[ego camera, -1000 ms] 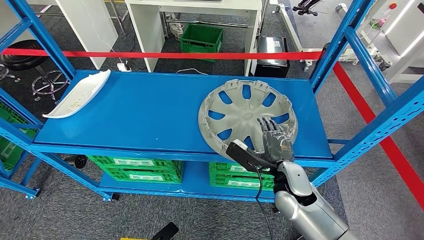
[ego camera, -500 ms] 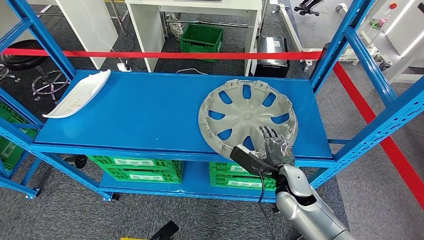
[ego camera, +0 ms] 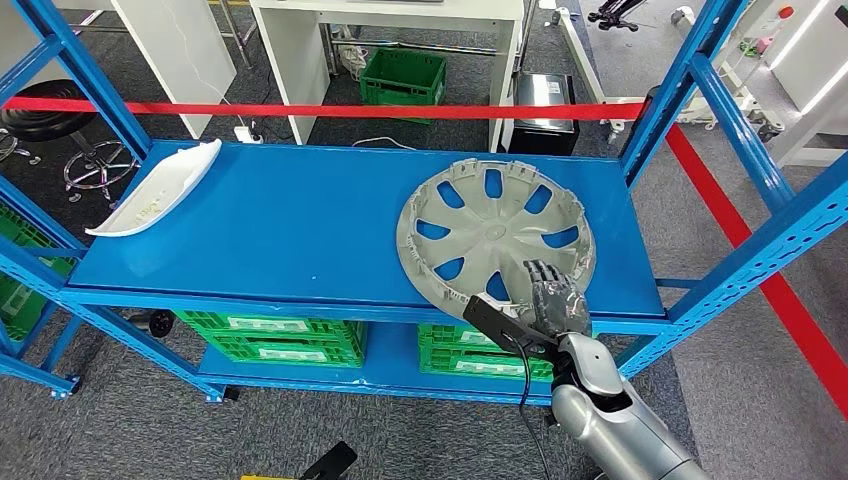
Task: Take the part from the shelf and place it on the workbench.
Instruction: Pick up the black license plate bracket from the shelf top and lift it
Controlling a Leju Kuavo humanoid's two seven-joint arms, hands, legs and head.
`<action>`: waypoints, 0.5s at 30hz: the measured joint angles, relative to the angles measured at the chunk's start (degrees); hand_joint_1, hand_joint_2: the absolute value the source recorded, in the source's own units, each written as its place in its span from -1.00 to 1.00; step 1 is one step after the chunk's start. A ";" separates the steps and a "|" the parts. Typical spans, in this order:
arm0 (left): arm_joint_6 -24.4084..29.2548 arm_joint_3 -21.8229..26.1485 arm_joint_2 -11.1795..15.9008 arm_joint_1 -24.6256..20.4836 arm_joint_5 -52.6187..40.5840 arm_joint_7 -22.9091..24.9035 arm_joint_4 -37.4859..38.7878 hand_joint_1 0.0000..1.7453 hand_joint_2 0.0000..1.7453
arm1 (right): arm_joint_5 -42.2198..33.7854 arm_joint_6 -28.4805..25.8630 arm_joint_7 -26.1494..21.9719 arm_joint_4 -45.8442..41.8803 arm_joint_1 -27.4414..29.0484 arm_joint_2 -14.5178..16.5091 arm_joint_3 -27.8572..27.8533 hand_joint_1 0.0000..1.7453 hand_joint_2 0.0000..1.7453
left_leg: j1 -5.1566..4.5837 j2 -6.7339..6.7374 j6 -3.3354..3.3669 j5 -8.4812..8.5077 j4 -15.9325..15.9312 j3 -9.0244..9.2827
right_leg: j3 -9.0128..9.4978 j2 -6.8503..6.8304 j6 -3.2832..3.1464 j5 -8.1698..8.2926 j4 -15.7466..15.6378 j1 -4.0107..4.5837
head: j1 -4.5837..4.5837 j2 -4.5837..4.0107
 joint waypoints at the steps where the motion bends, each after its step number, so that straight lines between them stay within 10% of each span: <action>1: 0.01 0.03 0.00 -0.01 -0.04 -0.04 0.00 -1.00 -1.00 | -0.12 0.16 0.04 0.17 -0.03 0.05 0.00 -1.00 1.00 | 0.00 0.00 0.00 0.00 0.00 0.01 | 0.00 0.00 0.00 0.00 0.00 0.00 | -0.01 0.00; 15: 0.01 1.00 0.00 -0.02 -0.65 -0.10 -0.01 -1.00 -1.00 | -1.40 1.04 0.24 1.03 -0.46 0.13 0.00 -1.00 1.00 | -0.01 0.00 0.00 0.00 0.00 0.22 | 0.22 0.00 0.00 0.00 0.00 -0.01 | 0.01 0.00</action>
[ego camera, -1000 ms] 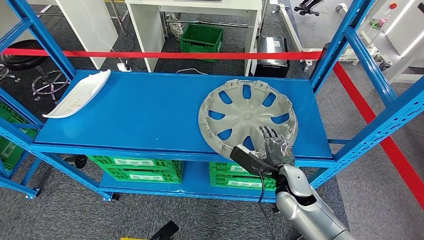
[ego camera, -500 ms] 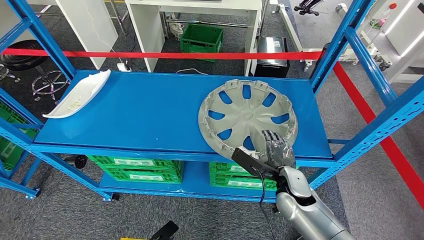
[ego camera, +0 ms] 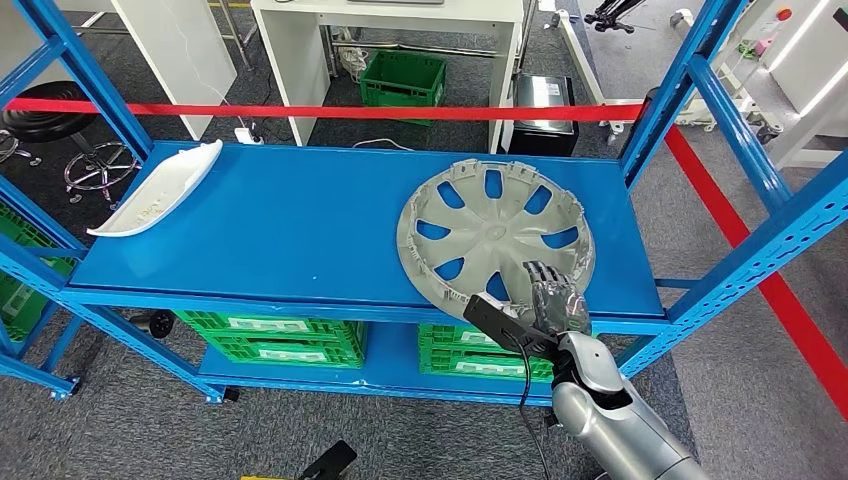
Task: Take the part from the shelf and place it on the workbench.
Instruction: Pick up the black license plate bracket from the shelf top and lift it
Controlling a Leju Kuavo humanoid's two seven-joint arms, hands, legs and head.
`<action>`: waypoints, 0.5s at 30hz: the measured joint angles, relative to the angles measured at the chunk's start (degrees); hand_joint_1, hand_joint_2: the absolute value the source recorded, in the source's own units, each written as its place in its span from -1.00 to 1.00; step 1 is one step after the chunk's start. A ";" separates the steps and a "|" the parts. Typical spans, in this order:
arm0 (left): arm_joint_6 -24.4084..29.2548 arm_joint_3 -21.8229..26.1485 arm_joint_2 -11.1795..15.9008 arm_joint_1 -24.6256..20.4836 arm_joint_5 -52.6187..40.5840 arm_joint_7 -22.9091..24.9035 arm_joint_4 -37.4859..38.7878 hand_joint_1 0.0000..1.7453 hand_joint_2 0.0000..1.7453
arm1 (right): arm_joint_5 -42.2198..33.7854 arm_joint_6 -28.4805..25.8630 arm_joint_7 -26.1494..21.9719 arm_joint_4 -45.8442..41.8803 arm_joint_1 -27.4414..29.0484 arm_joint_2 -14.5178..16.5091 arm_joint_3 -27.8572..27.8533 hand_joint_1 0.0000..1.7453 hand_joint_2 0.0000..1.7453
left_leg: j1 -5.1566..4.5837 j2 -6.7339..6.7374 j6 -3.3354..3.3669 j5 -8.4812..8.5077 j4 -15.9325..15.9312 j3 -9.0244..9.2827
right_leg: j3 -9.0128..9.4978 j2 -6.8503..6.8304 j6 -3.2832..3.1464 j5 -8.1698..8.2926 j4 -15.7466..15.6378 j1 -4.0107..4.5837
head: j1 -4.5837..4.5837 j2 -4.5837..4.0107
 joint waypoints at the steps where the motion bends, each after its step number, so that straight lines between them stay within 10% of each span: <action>1: 0.00 0.12 0.00 0.00 0.00 0.00 -0.01 -1.00 -1.00 | 0.00 0.01 0.00 0.03 -0.01 0.01 0.00 -1.00 1.00 | 0.00 0.00 0.00 0.00 0.00 0.00 | 0.01 0.00 0.00 0.00 0.00 0.00 | 0.00 0.00; 15: 0.11 0.67 0.00 0.03 0.01 -0.15 -0.01 -1.00 -1.00 | -1.68 0.14 0.36 0.91 -0.52 0.20 0.42 -1.00 1.00 | -0.01 0.00 0.00 0.00 -0.01 0.12 | 0.11 0.00 0.00 0.00 0.00 -0.02 | 0.01 0.00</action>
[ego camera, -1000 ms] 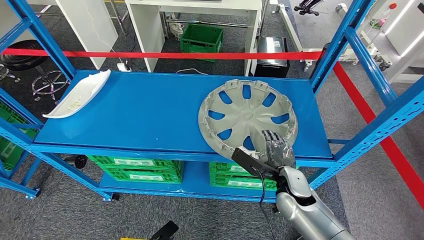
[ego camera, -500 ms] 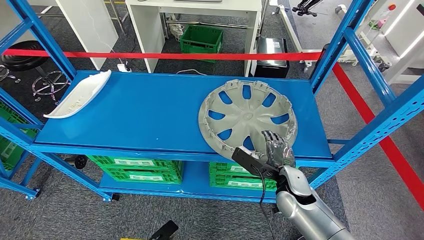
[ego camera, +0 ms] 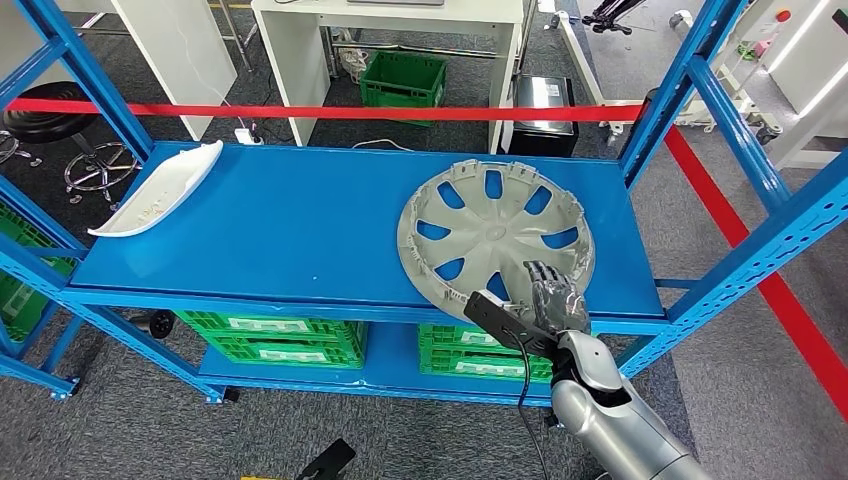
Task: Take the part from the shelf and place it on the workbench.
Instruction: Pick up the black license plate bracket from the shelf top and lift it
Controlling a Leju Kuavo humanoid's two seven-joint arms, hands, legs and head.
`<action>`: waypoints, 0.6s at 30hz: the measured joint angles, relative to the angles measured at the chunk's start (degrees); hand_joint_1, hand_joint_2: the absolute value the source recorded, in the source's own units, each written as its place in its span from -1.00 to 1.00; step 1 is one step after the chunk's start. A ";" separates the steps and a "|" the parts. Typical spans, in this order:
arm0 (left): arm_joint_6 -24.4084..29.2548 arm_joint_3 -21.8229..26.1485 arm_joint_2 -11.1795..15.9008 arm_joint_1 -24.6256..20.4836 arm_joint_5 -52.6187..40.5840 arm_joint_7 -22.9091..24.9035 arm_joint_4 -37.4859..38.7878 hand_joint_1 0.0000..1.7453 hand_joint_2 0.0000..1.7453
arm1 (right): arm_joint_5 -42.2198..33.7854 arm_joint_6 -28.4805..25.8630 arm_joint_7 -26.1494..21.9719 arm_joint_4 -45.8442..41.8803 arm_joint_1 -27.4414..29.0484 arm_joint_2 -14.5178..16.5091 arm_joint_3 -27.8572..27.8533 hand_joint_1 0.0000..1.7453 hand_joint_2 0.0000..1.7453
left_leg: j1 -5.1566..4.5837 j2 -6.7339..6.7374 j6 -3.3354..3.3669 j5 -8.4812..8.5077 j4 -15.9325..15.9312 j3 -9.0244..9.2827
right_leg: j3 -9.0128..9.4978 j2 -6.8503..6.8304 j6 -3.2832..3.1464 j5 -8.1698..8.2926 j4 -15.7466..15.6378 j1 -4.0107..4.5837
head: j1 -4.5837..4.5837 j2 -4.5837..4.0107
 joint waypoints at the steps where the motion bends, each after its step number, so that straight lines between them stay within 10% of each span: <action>1: 0.02 0.01 0.00 0.00 0.00 -0.01 0.00 -1.00 -1.00 | -0.11 0.00 0.01 0.00 -0.01 0.00 0.00 -1.00 1.00 | 0.00 0.00 0.00 0.00 0.00 0.00 | 0.00 0.00 0.00 0.00 0.00 0.00 | 0.00 0.00; 3: 0.04 0.03 0.00 0.00 -0.03 -0.01 0.00 -1.00 -1.00 | -0.42 -0.01 0.00 0.00 -0.04 0.00 0.00 -0.75 1.00 | 0.00 0.00 0.00 0.00 0.00 0.01 | 0.01 0.00 0.00 0.00 0.00 0.00 | 0.00 0.00; 7: 0.04 0.10 0.00 0.00 -0.20 -0.03 0.00 -1.00 -1.00 | -1.57 -0.10 0.07 0.00 -0.15 0.00 0.00 0.98 1.00 | 0.00 0.00 0.00 0.00 0.00 0.04 | 0.04 0.00 0.00 0.00 0.00 0.00 | -0.01 0.00; 18: 0.09 1.07 0.00 0.10 -0.49 -0.41 0.00 -1.00 -1.00 | -3.15 -0.63 0.16 -0.02 -0.40 0.00 -0.03 1.00 1.00 | -0.01 -0.01 0.00 0.00 0.00 0.17 | 0.19 -0.03 0.01 0.00 -0.01 0.00 | -0.01 0.00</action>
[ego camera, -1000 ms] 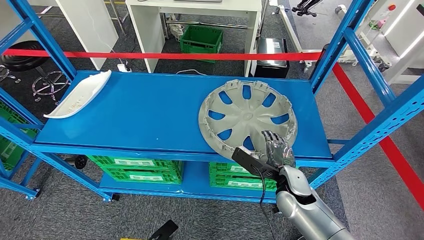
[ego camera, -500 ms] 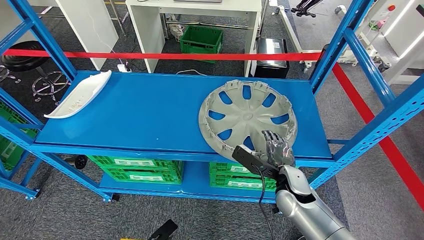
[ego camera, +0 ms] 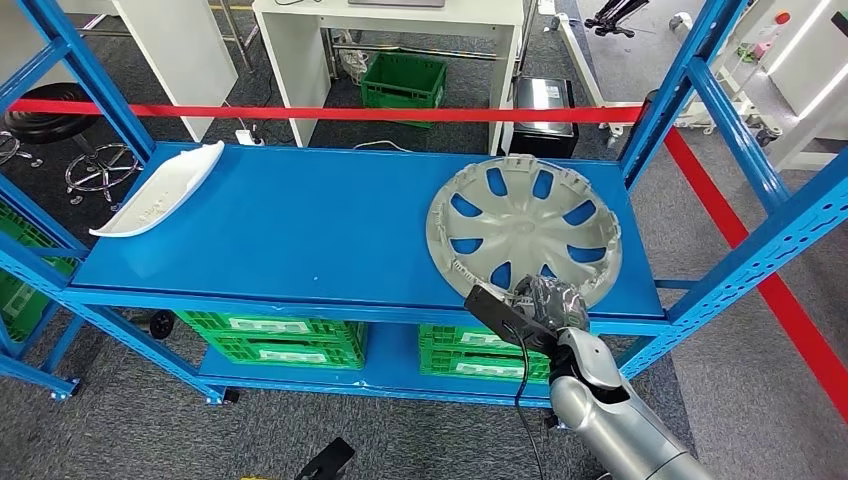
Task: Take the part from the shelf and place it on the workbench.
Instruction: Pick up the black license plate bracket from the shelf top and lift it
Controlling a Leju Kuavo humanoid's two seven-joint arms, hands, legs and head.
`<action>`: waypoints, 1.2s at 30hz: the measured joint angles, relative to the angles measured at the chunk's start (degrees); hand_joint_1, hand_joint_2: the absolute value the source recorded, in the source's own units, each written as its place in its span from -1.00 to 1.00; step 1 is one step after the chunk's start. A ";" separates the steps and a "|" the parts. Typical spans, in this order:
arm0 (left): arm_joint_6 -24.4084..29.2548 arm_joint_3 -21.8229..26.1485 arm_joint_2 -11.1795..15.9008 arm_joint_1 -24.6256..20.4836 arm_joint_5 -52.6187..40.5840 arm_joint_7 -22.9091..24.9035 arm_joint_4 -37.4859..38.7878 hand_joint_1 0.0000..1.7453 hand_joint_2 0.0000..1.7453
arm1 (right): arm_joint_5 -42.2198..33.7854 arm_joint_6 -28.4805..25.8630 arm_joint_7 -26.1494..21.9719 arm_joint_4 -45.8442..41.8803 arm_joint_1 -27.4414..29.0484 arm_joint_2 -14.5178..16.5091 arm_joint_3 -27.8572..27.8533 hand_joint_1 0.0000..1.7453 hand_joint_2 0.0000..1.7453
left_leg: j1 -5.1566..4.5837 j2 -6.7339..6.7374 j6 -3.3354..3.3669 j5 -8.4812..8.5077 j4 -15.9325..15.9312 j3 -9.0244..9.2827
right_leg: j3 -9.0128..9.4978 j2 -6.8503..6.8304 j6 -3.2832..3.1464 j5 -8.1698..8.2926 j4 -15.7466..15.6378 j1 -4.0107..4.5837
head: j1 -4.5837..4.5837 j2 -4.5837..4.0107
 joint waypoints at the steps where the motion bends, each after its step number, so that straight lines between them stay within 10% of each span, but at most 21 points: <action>1: 0.02 0.03 0.00 0.03 0.00 -0.01 0.00 -1.00 -1.00 | -0.05 -0.01 0.01 0.00 0.00 0.00 0.00 1.00 1.00 | 0.00 0.00 0.00 0.00 0.00 0.01 | 0.00 0.00 0.00 0.00 0.00 0.00 | 0.00 0.00; 36: 0.93 1.49 0.12 0.82 0.17 -0.47 0.00 -1.00 -1.00 | -4.16 -5.96 -2.27 -0.45 1.44 -0.11 -1.90 1.00 1.00 | -0.03 -0.01 0.01 0.00 -0.01 0.00 | 0.00 -0.02 0.03 -0.02 0.00 -0.03 | 0.01 0.00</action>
